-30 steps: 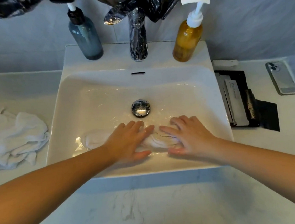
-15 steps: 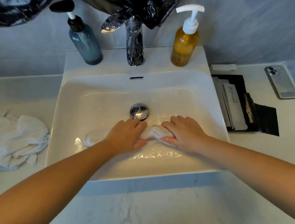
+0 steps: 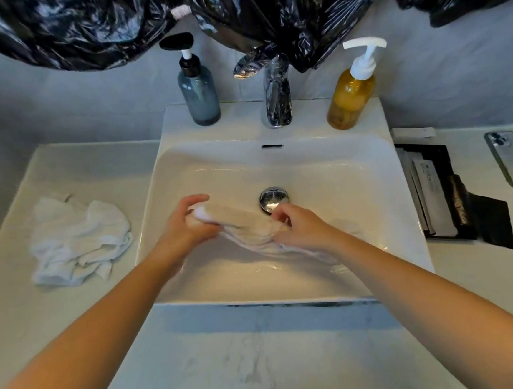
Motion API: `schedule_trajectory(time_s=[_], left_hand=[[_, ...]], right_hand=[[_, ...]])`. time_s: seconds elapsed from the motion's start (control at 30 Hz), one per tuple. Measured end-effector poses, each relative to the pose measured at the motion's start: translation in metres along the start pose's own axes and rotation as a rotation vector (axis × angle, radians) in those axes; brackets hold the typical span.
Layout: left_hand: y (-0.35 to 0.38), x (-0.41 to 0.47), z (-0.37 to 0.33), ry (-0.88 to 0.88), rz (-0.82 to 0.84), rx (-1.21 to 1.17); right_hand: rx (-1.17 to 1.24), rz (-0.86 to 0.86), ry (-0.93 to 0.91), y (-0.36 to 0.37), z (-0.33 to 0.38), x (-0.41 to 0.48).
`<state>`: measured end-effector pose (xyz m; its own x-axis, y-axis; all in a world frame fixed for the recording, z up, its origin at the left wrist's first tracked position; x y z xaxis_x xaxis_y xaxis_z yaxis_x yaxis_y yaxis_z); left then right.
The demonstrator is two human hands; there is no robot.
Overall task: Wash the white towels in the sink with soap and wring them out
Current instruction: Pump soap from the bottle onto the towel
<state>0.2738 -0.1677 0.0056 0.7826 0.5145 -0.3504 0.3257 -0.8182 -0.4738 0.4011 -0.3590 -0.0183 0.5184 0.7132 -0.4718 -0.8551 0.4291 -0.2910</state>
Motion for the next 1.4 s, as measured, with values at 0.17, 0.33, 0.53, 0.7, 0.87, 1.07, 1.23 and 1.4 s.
schedule_trajectory(time_s=[0.17, 0.33, 0.53, 0.7, 0.87, 1.07, 1.23, 1.4], left_hand=[[0.025, 0.009, -0.022, -0.037, 0.018, -0.702], [0.039, 0.011, -0.086, 0.048, 0.044, -0.488], [0.048, -0.004, -0.132, 0.265, 0.091, -0.02], [0.024, -0.017, -0.177, 0.45, 0.113, 0.068], [0.003, -0.036, -0.223, 0.651, 0.106, 0.348], [0.016, -0.028, -0.177, 0.7, 0.163, 0.677], [0.08, -0.014, -0.07, 0.764, 0.133, 1.227], [0.102, 0.006, -0.033, 0.827, -0.086, 1.342]], right_hand=[[0.301, 0.051, 0.017, 0.005, 0.021, -0.007], [0.264, -0.051, -0.16, -0.019, 0.061, -0.008], [0.405, -0.163, -0.164, -0.044, 0.072, -0.033], [0.278, -0.164, -0.344, -0.074, 0.128, -0.064], [0.319, -0.245, -0.389, -0.096, 0.145, -0.093], [0.283, -0.182, -0.309, -0.085, 0.108, -0.097], [-0.41, -0.17, -0.224, -0.036, 0.031, -0.065], [-0.695, -0.216, -0.222, -0.006, -0.006, -0.027]])
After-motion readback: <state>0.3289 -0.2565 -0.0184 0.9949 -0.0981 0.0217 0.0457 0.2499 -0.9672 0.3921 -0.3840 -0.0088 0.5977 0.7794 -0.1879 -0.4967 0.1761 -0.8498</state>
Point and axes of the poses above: each hand's wrist, its own x-axis towards the middle knuckle, its own y-axis out of the palm, z = x × y, the point moved 8 cm from there along x, towards the middle knuckle, and after that the axes turned 15 degrees about x, right-handed, at the moved point
